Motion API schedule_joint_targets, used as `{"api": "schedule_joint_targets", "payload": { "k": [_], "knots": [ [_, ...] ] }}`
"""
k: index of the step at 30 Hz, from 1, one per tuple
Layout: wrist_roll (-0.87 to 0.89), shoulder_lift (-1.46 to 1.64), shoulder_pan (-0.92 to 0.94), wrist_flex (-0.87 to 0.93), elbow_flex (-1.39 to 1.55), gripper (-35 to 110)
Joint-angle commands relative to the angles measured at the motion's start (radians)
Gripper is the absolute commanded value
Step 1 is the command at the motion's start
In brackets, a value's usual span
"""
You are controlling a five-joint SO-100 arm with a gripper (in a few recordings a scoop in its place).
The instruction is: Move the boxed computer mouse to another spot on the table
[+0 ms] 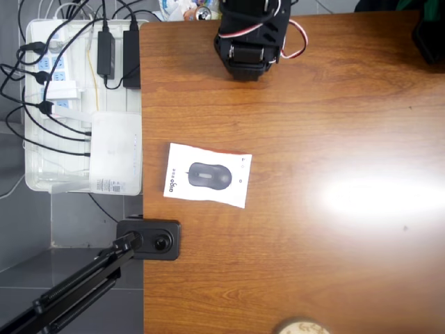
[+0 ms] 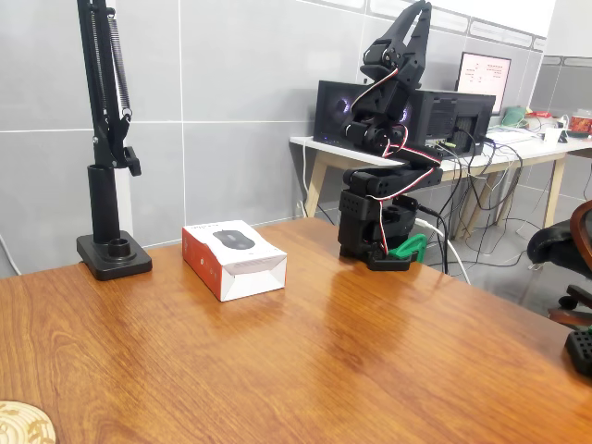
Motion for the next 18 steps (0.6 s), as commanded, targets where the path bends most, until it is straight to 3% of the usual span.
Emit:
{"api": "schedule_joint_targets", "payload": {
  "k": [1,18],
  "knots": [
    [0.043,0.002,0.005,-0.002,0.000,0],
    [0.089,0.002,0.005,-0.002,0.000,0]
  ]
}}
